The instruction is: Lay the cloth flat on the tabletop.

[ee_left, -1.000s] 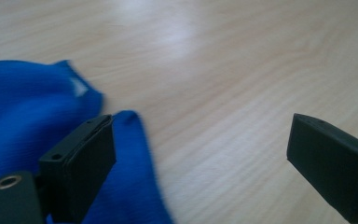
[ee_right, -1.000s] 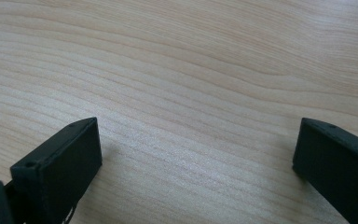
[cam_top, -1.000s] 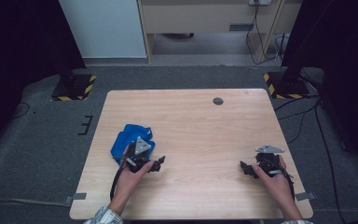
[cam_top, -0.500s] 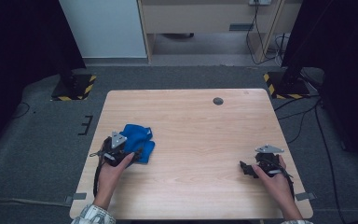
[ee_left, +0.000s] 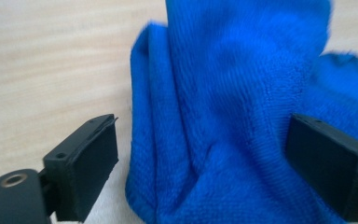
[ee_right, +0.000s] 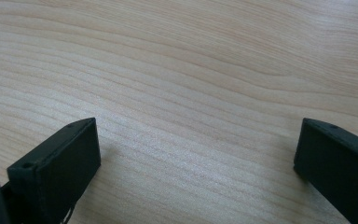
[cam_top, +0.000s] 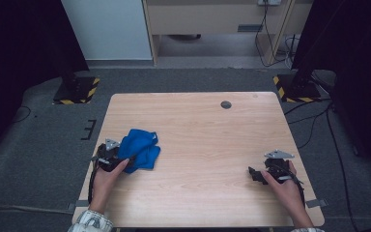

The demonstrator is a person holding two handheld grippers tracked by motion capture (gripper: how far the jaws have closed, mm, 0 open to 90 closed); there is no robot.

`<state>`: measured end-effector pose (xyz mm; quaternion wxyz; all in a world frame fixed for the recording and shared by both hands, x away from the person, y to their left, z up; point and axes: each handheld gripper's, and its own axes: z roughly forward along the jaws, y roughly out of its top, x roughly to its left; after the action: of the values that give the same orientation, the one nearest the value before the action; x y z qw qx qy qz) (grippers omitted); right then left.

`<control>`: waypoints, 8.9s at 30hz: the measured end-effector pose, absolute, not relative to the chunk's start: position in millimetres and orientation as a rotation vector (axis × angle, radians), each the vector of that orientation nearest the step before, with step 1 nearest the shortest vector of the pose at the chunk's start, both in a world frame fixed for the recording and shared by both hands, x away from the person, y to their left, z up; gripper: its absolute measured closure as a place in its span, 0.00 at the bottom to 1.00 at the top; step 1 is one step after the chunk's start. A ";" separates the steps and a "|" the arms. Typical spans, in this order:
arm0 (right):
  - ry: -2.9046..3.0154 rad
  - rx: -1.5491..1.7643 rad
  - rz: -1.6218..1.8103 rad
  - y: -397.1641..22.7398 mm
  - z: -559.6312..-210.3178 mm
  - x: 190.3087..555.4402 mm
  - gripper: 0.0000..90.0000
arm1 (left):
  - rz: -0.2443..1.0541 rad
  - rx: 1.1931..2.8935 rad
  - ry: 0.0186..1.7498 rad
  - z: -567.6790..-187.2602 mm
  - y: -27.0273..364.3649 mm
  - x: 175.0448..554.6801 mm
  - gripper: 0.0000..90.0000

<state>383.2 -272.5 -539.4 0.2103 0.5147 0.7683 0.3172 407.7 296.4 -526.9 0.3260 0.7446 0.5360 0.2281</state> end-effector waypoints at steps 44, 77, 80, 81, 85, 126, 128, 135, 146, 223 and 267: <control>2.143 1.423 0.882 -271.1 -539.3 382.9 0.00 | 0.464 1.776 1.133 -460.4 271.4 384.5 0.85; 2.154 1.412 0.887 -268.3 -539.3 385.4 0.00 | 0.236 2.000 0.742 -438.3 76.8 393.9 0.85; 2.155 1.413 0.887 -268.3 -539.3 385.4 0.00 | 0.222 2.036 0.748 -451.1 71.5 394.7 0.85; 2.155 1.412 0.887 -268.3 -539.3 385.4 0.00 | 0.222 2.054 0.754 -457.2 70.5 395.9 0.85; 2.154 1.413 0.887 -268.3 -539.4 385.4 0.00 | 0.215 2.095 0.782 -476.7 69.8 400.3 0.85; 2.259 1.119 1.115 -240.1 -516.1 376.6 0.83 | 0.384 2.092 0.798 -484.7 71.9 387.3 0.56; 2.272 1.108 1.140 -233.3 -515.0 376.5 0.85 | 0.390 2.118 0.801 -490.9 68.9 387.3 0.57; 2.323 1.065 1.174 -207.5 -515.4 381.2 0.77 | 0.382 2.194 0.822 -508.7 67.6 395.0 0.68; 2.413 0.993 1.146 -171.7 -526.0 389.2 0.75 | 0.372 2.078 0.854 -495.4 83.5 396.3 0.94; 2.404 1.010 1.118 -153.8 -533.1 414.1 0.99 | 0.418 2.188 0.904 -503.9 107.1 412.1 0.94; 2.318 1.128 1.173 -214.0 -511.6 407.2 1.00 | 0.349 2.124 1.093 -518.0 148.5 426.8 0.90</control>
<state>407.2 -214.0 -511.6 0.1540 0.3937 0.8087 0.4091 426.8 148.5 -518.0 0.3559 0.8222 0.4231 0.1351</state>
